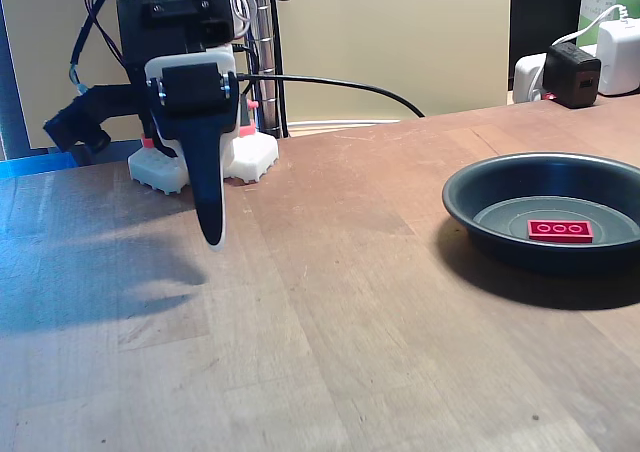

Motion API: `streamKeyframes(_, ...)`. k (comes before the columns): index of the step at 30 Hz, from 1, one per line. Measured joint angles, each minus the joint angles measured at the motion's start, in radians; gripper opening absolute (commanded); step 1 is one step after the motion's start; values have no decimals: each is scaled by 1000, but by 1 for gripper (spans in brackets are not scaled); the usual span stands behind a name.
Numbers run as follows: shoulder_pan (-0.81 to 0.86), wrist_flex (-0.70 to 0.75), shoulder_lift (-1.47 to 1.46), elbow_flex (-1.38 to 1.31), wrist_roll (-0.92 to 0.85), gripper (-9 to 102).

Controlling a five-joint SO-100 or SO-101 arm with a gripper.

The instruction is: Grasp a lego block and put it in the bin.

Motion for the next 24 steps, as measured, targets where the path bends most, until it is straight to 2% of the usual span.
streamKeyframes(24,6,0,0,0,0,0)
